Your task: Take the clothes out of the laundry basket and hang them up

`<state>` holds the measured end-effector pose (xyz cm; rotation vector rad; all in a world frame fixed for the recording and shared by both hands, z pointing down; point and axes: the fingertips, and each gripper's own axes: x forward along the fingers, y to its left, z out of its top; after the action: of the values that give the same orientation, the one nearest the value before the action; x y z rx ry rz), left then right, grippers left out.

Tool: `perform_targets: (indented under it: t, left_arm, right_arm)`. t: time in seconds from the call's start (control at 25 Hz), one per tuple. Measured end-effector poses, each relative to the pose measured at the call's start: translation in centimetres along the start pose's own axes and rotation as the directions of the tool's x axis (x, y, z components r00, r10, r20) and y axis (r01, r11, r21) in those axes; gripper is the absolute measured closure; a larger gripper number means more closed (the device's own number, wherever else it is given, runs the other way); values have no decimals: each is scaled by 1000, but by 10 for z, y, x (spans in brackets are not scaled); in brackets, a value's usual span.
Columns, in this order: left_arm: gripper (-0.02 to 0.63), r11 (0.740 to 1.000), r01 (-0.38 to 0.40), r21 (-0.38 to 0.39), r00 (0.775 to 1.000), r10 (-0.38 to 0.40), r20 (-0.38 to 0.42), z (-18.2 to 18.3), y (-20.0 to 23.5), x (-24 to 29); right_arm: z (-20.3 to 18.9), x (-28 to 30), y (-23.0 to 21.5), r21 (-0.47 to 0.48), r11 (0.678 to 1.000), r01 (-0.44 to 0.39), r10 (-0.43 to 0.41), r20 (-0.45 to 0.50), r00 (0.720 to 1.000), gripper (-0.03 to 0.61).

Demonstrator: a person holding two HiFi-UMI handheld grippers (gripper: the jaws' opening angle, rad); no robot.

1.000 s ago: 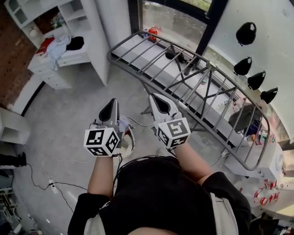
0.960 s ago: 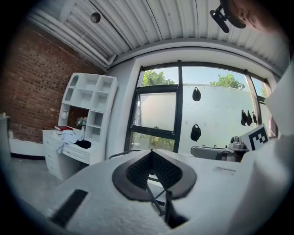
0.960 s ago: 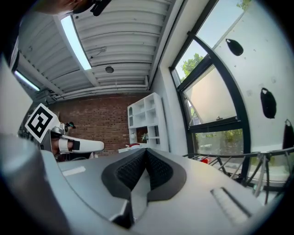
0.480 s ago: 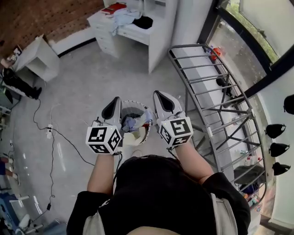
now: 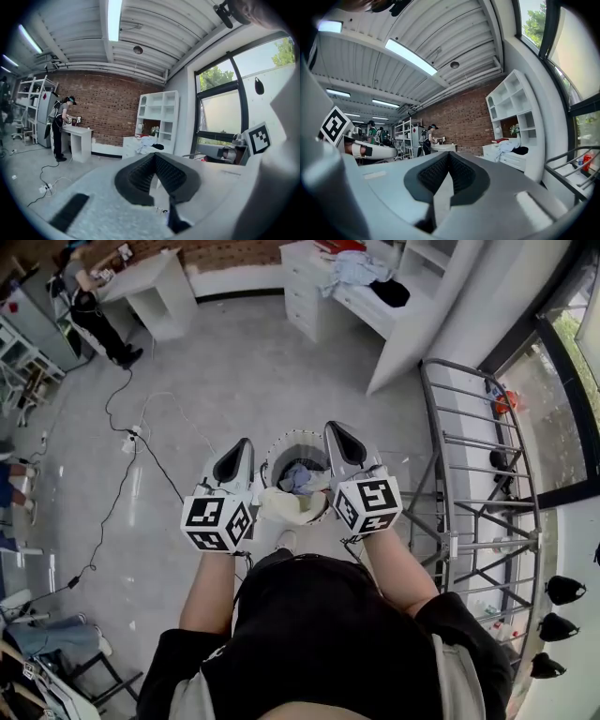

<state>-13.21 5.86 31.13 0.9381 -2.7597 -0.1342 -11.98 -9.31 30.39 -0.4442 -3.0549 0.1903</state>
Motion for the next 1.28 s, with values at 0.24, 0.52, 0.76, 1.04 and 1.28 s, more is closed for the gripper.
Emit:
perform_targets:
  t: [0.24,0.52,0.76,1.04,1.28]
  left_arm:
    - [606,999,-32,5,999,32,-34,-8,29,-14]
    - [448,1000,21,-5,989,-21,-149,-41,47,-8]
    - [420,1000,12,9,969,-10,-248,-76,60,-3]
    - [423,999,35,-24,938,-41,-344,-122,58,6]
    - [422,999,43,-26,899,-50,-435,-173,63,13]
  right_arm:
    - [-14,16,23,-3,1000,-27,27,-43,999,566]
    - [-50,21,24,-34,998,-47,40,-190,981,399]
    - [-81,11,19,-42,998,-39,25,-294,955,399]
    - [-134,3,13,-32,999,-39,22,-430,903,399]
    - [-186,4,13,-8,999,-52,40,-513,857,397]
